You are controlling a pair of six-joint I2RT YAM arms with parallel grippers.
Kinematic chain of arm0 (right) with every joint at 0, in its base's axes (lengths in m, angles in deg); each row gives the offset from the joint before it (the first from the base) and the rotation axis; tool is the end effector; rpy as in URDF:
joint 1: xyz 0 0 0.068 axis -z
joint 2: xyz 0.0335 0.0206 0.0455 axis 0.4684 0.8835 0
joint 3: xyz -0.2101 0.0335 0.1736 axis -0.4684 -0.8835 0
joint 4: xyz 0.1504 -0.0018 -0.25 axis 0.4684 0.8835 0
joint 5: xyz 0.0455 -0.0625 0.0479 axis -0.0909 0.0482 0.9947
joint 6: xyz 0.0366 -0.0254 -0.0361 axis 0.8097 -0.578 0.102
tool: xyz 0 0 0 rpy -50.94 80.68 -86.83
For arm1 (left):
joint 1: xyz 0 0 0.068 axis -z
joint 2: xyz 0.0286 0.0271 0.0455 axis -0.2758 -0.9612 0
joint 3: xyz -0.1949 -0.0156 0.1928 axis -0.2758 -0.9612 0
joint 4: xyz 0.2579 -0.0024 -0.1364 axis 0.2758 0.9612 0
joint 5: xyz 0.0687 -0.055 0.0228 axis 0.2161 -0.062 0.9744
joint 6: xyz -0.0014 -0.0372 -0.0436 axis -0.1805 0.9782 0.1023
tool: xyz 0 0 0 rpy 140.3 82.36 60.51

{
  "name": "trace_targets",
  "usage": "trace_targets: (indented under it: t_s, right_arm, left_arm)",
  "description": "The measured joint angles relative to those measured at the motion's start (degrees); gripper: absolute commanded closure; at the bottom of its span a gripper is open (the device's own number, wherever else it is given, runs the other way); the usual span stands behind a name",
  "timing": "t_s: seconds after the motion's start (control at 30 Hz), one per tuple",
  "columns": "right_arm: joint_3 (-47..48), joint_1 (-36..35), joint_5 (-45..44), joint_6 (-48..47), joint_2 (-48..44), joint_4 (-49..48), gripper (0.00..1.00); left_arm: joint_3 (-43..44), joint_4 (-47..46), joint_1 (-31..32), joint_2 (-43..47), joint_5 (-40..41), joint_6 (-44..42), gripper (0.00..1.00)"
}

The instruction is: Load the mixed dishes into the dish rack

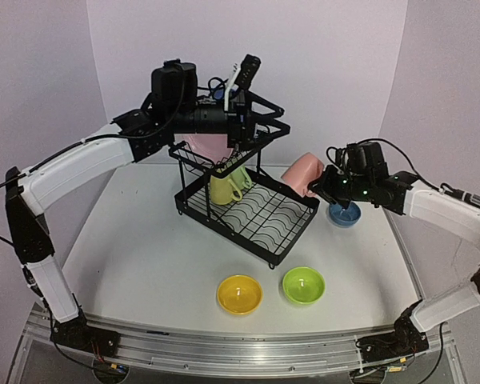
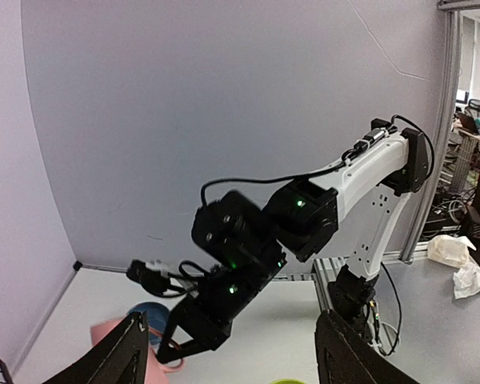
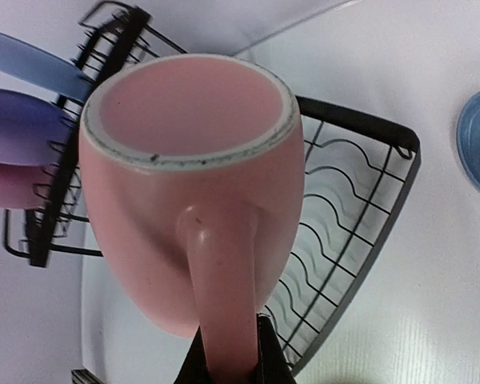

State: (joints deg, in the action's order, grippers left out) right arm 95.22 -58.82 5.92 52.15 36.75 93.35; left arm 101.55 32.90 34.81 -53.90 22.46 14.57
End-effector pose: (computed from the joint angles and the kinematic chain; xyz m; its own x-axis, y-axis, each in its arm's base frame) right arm 0.2974 0.1766 0.3008 -0.6408 0.4274 -0.6378 -0.0638 0.7982 0.5990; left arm 0.2583 -0.3585 0.4700 0.0532 -0.0245 -0.9983 0.9983 -0.0215 0.0537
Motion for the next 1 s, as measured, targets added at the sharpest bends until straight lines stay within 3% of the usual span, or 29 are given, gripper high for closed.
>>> trace_targets:
  t_s: [0.27,0.6,0.83,1.0]
  right_arm:
    - [2.7,-1.0,1.2,-9.4,7.5,7.5,1.0]
    - [12.5,-6.9,-0.5,-24.3,18.5,8.2,1.0]
    - [14.7,-10.0,-0.5,-32.5,26.0,4.6,1.0]
    - [14.7,-11.4,-0.3,-36.6,28.6,-0.6,1.0]
  left_arm:
    - [-2.9,11.2,-1.9,10.1,8.2,-5.2,0.22]
    - [-11.6,16.2,-4.8,21.3,31.5,-7.0,0.21]
    - [-19.9,16.1,-18.3,27.1,44.0,-6.0,0.2]
    - [-26.6,16.1,-27.3,30.0,47.7,-2.7,0.2]
